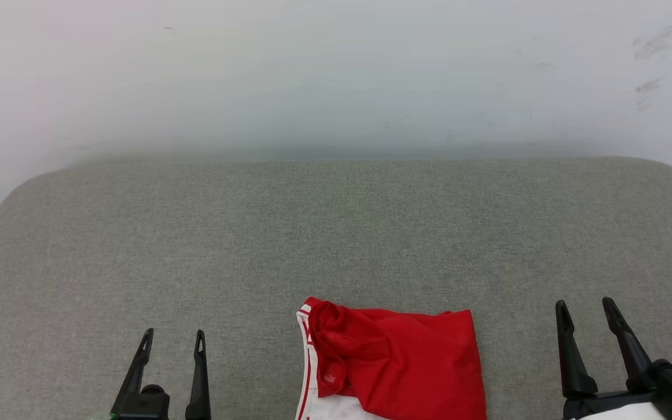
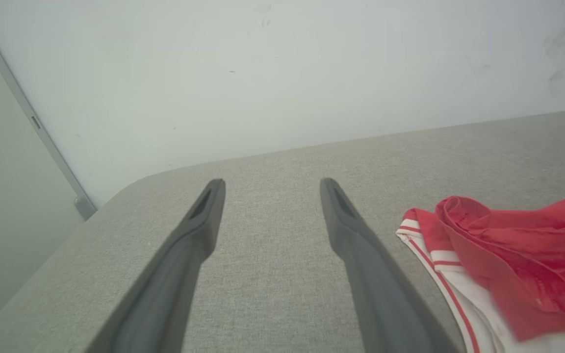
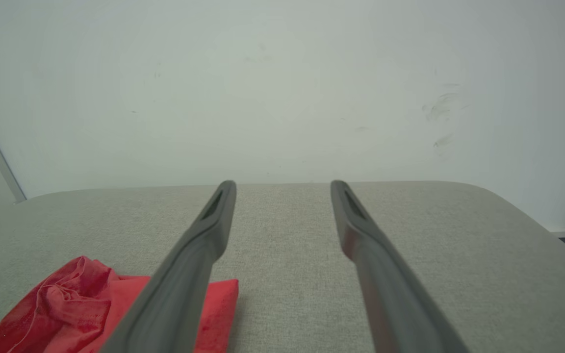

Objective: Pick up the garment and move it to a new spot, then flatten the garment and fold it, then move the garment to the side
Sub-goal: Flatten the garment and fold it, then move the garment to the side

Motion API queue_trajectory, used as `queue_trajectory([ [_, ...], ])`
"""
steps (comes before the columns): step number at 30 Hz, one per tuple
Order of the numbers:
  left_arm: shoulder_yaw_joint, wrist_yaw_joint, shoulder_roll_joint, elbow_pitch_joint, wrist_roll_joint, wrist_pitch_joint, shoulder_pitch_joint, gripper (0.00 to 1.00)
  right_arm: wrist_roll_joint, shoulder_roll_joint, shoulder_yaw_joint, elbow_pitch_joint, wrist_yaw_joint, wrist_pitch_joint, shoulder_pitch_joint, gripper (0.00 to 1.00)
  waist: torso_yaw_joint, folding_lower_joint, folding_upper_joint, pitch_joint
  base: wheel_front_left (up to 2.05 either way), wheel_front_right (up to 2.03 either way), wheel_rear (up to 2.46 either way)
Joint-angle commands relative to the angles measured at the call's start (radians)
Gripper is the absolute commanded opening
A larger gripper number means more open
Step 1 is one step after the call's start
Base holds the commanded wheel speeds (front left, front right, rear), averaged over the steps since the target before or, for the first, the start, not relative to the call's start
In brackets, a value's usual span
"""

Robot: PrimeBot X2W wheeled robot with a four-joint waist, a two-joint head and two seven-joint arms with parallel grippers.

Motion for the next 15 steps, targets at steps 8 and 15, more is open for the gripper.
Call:
queue_trajectory([
  [8,-0.002,-0.004,0.004,0.01,-0.006,-0.002,0.006,1.0,0.006,0.006,0.001,0.002,-0.001,-0.002,0.004,1.0,0.006,0.0001,0.0,0.004,0.0,0.0,0.0],
  [15,-0.004,-0.007,0.003,0.018,-0.01,-0.002,-0.005,1.0,0.005,0.003,-0.027,0.001,-0.001,0.008,-0.045,1.0,0.024,0.0001,0.0,0.007,0.0,0.0,0.0],
])
